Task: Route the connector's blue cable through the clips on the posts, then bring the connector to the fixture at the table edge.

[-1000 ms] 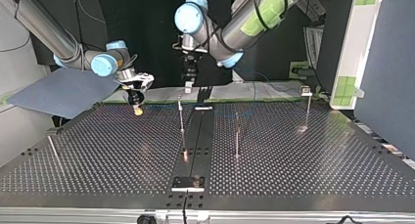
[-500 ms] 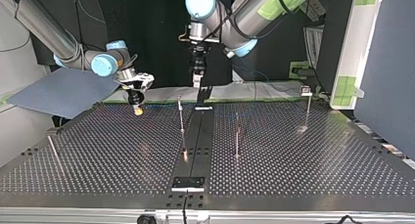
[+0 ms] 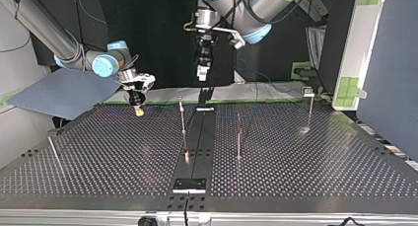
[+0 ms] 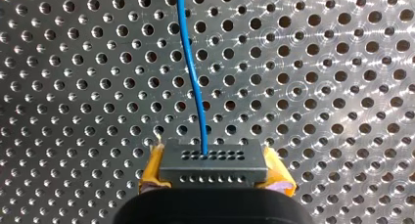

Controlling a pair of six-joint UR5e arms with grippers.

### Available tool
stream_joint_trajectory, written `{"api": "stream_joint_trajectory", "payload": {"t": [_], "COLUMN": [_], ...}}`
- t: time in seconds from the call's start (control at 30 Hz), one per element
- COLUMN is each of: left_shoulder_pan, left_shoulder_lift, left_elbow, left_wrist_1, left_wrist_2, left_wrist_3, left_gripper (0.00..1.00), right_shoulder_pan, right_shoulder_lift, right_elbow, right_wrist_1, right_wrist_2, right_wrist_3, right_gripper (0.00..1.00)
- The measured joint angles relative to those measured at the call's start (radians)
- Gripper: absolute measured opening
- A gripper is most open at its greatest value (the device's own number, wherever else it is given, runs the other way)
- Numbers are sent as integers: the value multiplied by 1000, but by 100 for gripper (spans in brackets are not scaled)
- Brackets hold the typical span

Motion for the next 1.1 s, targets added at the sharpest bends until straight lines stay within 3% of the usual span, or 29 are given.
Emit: {"api": "stream_joint_trajectory", "payload": {"t": [0.37,0.57,0.87,1.1], "left_shoulder_pan": [0,12,17,24], "left_shoulder_lift": [94,146,216,198], "left_elbow": [-94,-146,-218,-275], "left_wrist_1": [23,67,133,173], "left_wrist_2": [13,50,53,45], "left_wrist_3": [-52,-97,-114,-114], "left_gripper": [100,100,100,100], "right_shoulder_pan": [0,0,-2,-10], "right_shoulder_lift": [0,0,0,0], "right_elbow": [0,0,0,-1], "right_wrist_1": [4,6,22,48], "right_wrist_2": [0,0,4,40], "right_wrist_3": [3,4,4,2], "right_gripper": [0,0,0,0]}}
